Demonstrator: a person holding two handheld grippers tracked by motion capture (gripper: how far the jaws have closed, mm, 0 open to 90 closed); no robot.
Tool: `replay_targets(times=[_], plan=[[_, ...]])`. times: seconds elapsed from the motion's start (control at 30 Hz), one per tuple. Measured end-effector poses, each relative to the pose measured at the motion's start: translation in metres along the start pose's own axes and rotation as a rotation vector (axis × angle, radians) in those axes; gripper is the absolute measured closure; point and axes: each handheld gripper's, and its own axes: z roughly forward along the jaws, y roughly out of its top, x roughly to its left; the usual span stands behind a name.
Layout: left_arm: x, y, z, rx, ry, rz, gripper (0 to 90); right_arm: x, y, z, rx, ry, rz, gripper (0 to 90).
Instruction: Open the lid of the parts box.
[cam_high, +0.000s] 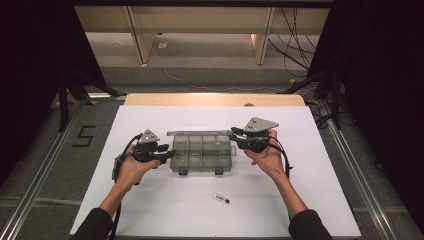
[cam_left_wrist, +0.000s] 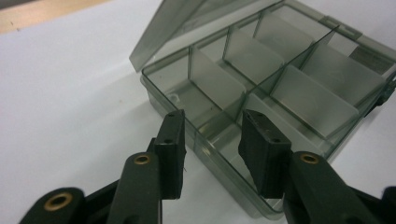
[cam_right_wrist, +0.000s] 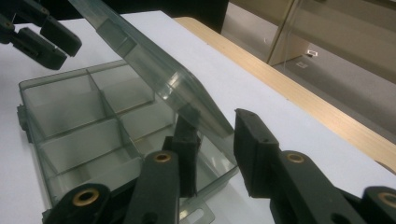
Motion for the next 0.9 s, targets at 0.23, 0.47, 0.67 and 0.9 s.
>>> replay_targets(times=[0.23,0.47,0.67,0.9], plan=[[-0.003,-0.003,0.008,0.039,-0.001,-0.039,59.0,-0.001,0.002,-0.001,0.009,-0.029,0.000,74.5],[-0.003,-0.006,0.012,0.066,-0.005,-0.041,65.8,-0.001,0.006,0.000,0.008,-0.045,0.018,77.2],[-0.004,-0.006,0.012,0.065,0.008,-0.054,67.8,-0.003,0.011,0.001,0.029,-0.067,0.030,80.0],[-0.003,-0.006,0.011,0.078,0.005,-0.058,68.7,-0.008,0.020,0.006,0.040,-0.106,0.042,81.9]])
